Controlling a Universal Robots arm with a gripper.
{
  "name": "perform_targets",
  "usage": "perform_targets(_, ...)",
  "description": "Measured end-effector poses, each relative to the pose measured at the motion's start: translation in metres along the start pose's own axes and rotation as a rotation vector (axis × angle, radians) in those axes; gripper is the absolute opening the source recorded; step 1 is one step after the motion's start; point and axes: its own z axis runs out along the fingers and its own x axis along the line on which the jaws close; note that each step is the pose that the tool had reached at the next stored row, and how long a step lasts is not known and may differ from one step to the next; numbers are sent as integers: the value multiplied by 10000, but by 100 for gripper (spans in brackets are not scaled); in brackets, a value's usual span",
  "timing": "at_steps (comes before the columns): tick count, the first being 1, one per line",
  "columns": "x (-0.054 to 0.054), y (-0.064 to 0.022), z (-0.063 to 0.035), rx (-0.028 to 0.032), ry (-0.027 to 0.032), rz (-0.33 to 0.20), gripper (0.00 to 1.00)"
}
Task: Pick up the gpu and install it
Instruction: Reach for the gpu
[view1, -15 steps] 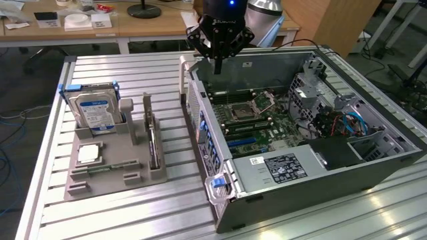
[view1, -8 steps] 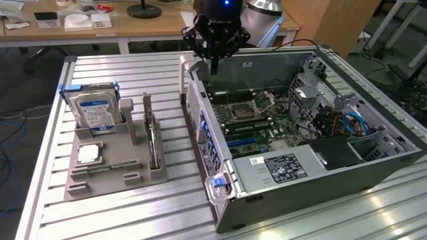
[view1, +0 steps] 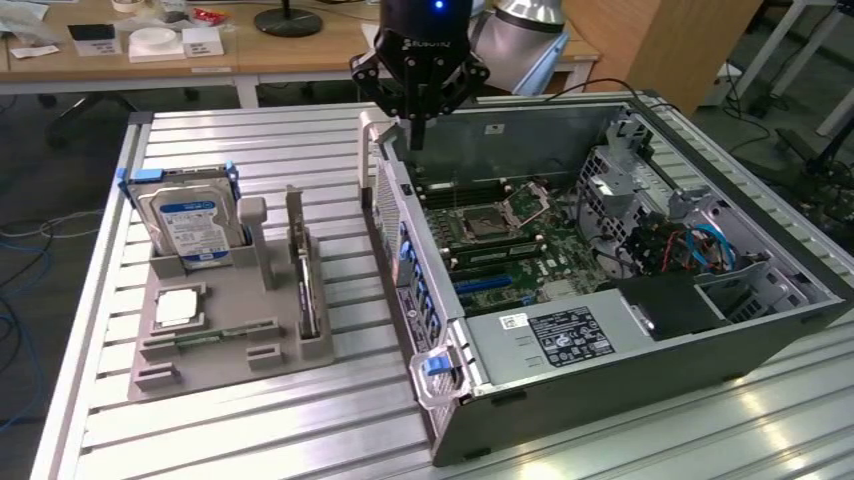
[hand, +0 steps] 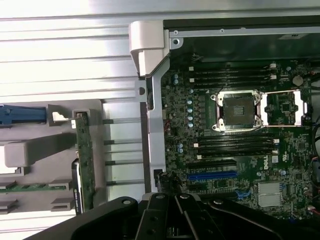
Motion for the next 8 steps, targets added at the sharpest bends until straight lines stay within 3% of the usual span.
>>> perform_targets(8, 104, -8, -2, 0, 0, -1, 11)
